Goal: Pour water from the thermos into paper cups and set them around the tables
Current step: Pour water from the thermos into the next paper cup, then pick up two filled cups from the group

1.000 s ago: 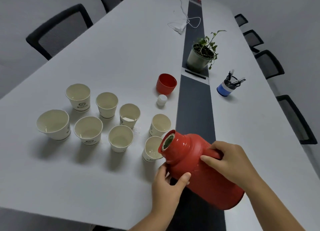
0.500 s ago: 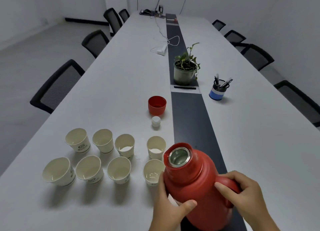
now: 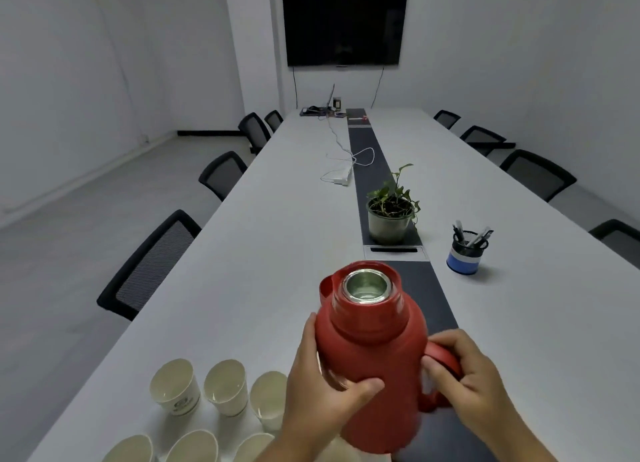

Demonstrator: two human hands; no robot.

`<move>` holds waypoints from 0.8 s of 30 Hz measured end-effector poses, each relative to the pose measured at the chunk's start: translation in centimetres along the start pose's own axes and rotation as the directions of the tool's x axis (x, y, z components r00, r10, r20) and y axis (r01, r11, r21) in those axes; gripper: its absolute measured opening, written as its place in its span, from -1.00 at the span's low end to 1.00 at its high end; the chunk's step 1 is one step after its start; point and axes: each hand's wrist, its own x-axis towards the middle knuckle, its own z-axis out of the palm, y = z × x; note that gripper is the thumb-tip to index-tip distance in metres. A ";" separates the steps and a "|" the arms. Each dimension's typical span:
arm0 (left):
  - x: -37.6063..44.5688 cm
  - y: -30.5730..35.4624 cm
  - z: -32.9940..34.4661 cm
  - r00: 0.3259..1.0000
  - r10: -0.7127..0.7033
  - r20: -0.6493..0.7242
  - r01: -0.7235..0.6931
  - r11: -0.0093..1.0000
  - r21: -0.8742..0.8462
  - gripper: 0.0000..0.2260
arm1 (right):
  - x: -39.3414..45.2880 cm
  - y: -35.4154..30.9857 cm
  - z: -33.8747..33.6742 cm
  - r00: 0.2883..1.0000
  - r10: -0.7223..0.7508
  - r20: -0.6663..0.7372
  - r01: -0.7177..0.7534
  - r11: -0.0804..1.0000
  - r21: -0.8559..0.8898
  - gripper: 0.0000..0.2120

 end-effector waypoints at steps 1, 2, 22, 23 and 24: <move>1.7 -0.2 -1.0 1.000 0.009 -0.022 -0.008 1.000 0.030 0.13 | 1.9 0.0 1.1 0.999 0.001 0.044 -0.002 1.000 0.025 -0.62; 3.3 -0.5 -2.0 0.999 0.014 -0.030 -0.012 0.998 0.055 0.13 | 3.7 -0.1 2.3 0.995 0.015 0.098 -0.020 0.998 0.056 -0.63; 16.5 -15.7 -14.6 0.987 -0.160 -0.033 0.162 0.946 0.281 0.03 | 15.4 10.5 25.7 0.920 0.197 0.339 -0.267 0.949 0.171 -0.76; 16.6 -15.9 -14.7 0.986 -0.161 -0.036 0.165 0.944 0.286 0.04 | 15.4 10.7 26.0 0.921 0.198 0.335 -0.269 0.946 0.181 -0.76; 16.6 -16.1 -14.8 0.986 -0.163 -0.037 0.166 0.943 0.290 0.05 | 15.4 10.8 26.3 0.923 0.200 0.328 -0.271 0.945 0.185 -0.76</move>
